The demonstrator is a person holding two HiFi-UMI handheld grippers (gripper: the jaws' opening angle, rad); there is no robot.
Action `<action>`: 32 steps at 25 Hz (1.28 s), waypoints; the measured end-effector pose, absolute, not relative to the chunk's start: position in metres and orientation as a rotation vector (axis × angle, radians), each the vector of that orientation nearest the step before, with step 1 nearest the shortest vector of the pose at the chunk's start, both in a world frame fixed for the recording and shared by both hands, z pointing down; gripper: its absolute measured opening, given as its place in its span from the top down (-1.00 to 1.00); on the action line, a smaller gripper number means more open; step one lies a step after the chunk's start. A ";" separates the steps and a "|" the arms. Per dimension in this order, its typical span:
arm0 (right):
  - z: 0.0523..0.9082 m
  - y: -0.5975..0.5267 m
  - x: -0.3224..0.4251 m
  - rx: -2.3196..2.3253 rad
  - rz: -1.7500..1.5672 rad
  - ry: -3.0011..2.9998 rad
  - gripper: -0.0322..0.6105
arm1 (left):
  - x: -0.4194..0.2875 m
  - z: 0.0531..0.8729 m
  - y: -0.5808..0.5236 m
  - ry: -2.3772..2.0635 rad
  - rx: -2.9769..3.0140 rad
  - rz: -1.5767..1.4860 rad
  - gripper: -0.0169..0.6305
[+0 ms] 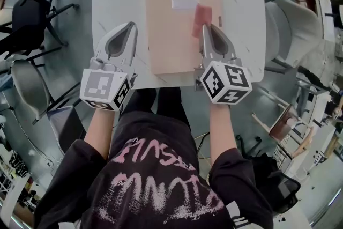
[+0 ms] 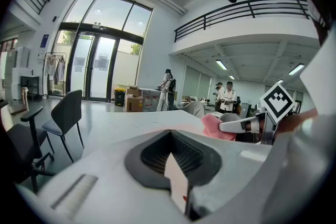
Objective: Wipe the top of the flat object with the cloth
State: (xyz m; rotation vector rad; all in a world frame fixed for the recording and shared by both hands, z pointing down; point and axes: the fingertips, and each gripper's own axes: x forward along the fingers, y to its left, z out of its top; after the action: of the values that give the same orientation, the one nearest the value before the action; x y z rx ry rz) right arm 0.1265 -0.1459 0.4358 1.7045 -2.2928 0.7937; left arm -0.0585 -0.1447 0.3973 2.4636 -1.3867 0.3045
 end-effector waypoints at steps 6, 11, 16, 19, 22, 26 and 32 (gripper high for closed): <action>0.427 -0.146 0.124 1.707 0.764 -2.308 0.75 | -0.060 0.389 -0.144 -1.403 2.470 0.291 0.95; 0.416 -0.145 0.122 1.703 0.743 -2.331 0.75 | -0.061 0.379 -0.143 -1.420 2.478 0.277 0.95; 0.405 -0.144 0.121 1.701 0.723 -2.346 0.75 | -0.063 0.367 -0.143 -1.440 2.485 0.257 0.95; 0.401 -0.143 0.120 1.702 0.722 -2.352 0.75 | -0.064 0.360 -0.143 -1.451 2.491 0.247 0.95; 0.396 -0.141 0.119 1.702 0.714 -2.361 0.75 | -0.067 0.355 -0.142 -1.472 2.492 0.243 0.95; 0.389 -0.139 0.117 1.696 0.703 -2.374 0.75 | -0.073 0.348 -0.139 -1.499 2.486 0.237 0.95; 0.377 -0.134 0.112 1.677 0.683 -2.402 0.75 | -0.072 0.333 -0.136 -1.519 2.505 0.211 0.95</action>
State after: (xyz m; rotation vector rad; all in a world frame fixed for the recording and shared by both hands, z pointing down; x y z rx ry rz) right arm 0.1116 -0.1340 0.3771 1.6770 -2.4017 0.6829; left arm -0.0716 -0.1362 0.3326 2.5048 -1.5192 0.2108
